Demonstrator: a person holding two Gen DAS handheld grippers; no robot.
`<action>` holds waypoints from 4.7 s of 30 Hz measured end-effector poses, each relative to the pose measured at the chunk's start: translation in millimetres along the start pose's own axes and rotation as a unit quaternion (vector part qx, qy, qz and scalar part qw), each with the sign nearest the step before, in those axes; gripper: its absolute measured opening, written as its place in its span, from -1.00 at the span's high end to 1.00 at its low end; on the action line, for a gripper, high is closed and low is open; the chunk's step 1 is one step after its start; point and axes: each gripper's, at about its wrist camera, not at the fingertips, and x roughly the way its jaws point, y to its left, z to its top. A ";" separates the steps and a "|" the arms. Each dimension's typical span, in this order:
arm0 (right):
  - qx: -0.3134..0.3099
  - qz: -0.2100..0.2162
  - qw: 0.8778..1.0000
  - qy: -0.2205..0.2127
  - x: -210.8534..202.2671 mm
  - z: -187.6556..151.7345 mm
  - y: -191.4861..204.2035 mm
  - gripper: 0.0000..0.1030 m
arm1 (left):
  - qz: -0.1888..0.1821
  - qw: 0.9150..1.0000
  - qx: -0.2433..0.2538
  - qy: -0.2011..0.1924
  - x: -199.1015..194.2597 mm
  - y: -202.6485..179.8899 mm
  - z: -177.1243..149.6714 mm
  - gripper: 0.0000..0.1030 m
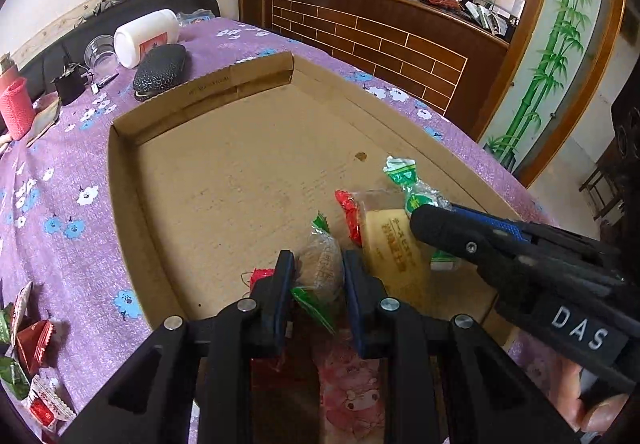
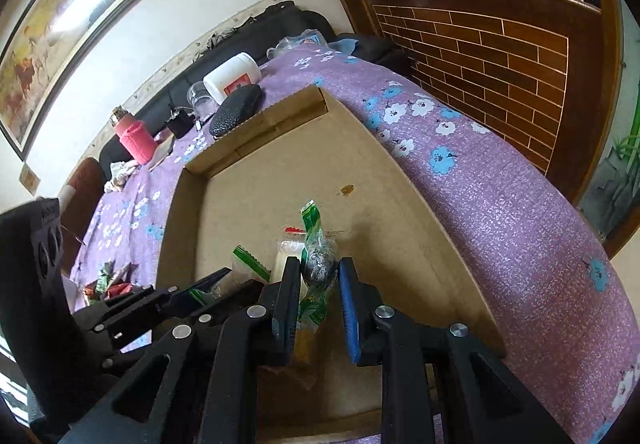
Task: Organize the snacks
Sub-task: 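Lower both snacks into the box and open both tools, then move both open tools back toward the snack pile, then grasp the white packet with red print with the right tool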
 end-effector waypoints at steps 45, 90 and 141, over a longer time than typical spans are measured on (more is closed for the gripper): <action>-0.001 -0.023 1.000 -0.019 -35.0 1.5 16.5 0.36 | -0.015 0.999 -0.038 -0.025 -51.3 13.3 12.6 -0.05; -0.158 0.103 0.969 0.157 106.2 -49.6 256.7 0.23 | 0.062 0.942 -0.318 -0.084 -174.8 290.1 -120.8 -0.23; -0.464 0.102 0.862 0.179 64.0 -140.5 285.1 0.55 | 0.061 0.943 -0.316 -0.082 -174.2 293.5 -120.6 -0.23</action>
